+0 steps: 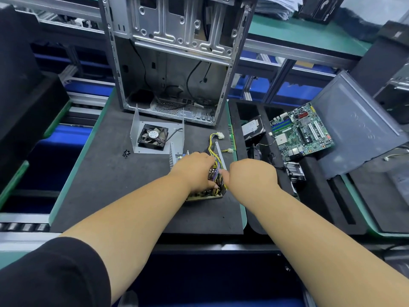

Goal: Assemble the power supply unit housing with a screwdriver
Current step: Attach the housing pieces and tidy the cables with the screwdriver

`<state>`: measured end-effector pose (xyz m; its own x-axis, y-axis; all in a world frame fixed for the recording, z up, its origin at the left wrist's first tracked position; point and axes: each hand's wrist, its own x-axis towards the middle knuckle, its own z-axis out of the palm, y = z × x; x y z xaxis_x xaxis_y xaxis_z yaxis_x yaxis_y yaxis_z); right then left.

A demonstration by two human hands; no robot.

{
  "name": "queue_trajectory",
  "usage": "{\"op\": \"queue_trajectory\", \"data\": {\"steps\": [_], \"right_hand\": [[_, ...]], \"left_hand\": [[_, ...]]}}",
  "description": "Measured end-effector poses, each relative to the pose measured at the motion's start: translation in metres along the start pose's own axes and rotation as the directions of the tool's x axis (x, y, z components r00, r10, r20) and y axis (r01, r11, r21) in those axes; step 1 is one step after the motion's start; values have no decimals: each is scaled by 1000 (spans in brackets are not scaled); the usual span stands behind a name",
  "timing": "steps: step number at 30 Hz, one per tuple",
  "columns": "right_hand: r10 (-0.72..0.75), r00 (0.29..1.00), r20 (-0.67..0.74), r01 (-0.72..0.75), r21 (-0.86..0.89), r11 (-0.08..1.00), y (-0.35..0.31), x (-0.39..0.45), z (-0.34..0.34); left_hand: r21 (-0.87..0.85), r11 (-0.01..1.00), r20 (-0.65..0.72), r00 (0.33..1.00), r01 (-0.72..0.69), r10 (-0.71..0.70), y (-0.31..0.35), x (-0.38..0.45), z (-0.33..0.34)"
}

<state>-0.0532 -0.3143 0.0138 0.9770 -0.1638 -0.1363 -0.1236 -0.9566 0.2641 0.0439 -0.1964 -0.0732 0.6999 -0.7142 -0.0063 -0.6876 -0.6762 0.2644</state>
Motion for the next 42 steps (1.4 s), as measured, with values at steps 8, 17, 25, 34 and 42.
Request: {"op": "queue_trajectory", "data": {"steps": [8, 17, 25, 34, 42], "right_hand": [[-158, 985, -74, 169, 172, 971, 11, -5, -5], [-102, 993, -51, 108, 123, 986, 4, 6, -4], [-38, 999, -17, 39, 124, 991, 3, -1, -4], [-23, 999, -41, 28, 145, 989, 2, 0, -4], [-120, 983, -138, 157, 309, 938, 6, -8, 8]], "left_hand": [[4, 1000, 21, 1000, 10, -10, 0, 1, 0], [-6, 1000, 3, 1000, -3, 3, -1, 0, 2], [12, 1000, -7, 1000, -6, 6, -1, 1, 2], [7, 1000, -9, 1000, -10, 10, 0, -1, 1], [-33, 998, -84, 996, -46, 43, 0, -6, -2]]}}
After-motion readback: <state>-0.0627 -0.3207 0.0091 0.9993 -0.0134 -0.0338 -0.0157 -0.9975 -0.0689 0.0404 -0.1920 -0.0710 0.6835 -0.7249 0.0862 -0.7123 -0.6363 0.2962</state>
